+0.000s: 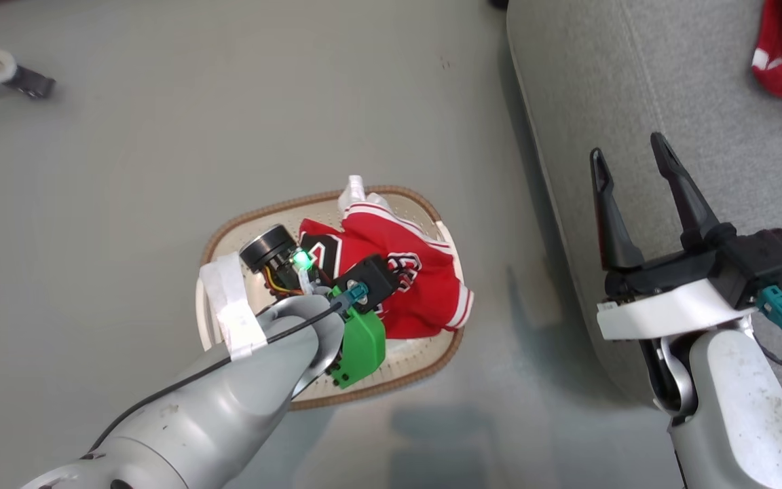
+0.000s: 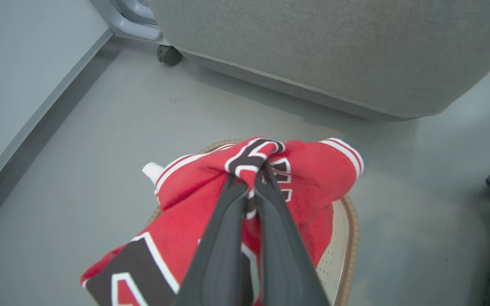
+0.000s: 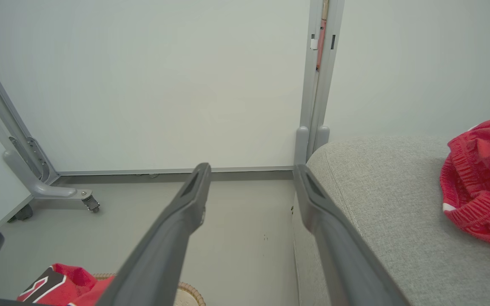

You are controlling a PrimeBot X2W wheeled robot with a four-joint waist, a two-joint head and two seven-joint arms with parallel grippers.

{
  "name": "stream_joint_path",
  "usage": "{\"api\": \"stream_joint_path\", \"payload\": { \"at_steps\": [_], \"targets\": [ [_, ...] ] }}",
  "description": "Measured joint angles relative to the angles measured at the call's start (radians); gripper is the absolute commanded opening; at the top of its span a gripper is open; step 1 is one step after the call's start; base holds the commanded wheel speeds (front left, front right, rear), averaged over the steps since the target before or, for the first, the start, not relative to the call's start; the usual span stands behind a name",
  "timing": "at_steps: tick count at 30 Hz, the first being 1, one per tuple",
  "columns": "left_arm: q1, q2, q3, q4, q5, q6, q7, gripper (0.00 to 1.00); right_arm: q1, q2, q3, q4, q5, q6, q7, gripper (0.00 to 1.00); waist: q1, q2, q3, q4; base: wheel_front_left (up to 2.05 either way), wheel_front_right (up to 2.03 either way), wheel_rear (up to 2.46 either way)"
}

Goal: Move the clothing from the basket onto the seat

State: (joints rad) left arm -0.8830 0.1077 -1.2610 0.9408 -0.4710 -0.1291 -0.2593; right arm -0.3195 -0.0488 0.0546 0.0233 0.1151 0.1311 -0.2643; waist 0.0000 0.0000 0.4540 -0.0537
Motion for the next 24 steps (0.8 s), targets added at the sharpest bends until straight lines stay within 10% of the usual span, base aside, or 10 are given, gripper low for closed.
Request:
{"api": "stream_joint_path", "payload": {
  "at_steps": [24],
  "targets": [
    [0.222, 0.041, 0.451, -0.496, 0.074, 0.038, -0.003, 0.00, 0.184, 0.000, -0.026, 0.030, 0.009, 0.000, 0.000, 1.00, 0.0000, 0.0000, -0.346, 0.067, 0.00, 0.00, 0.00]
  ]
}}
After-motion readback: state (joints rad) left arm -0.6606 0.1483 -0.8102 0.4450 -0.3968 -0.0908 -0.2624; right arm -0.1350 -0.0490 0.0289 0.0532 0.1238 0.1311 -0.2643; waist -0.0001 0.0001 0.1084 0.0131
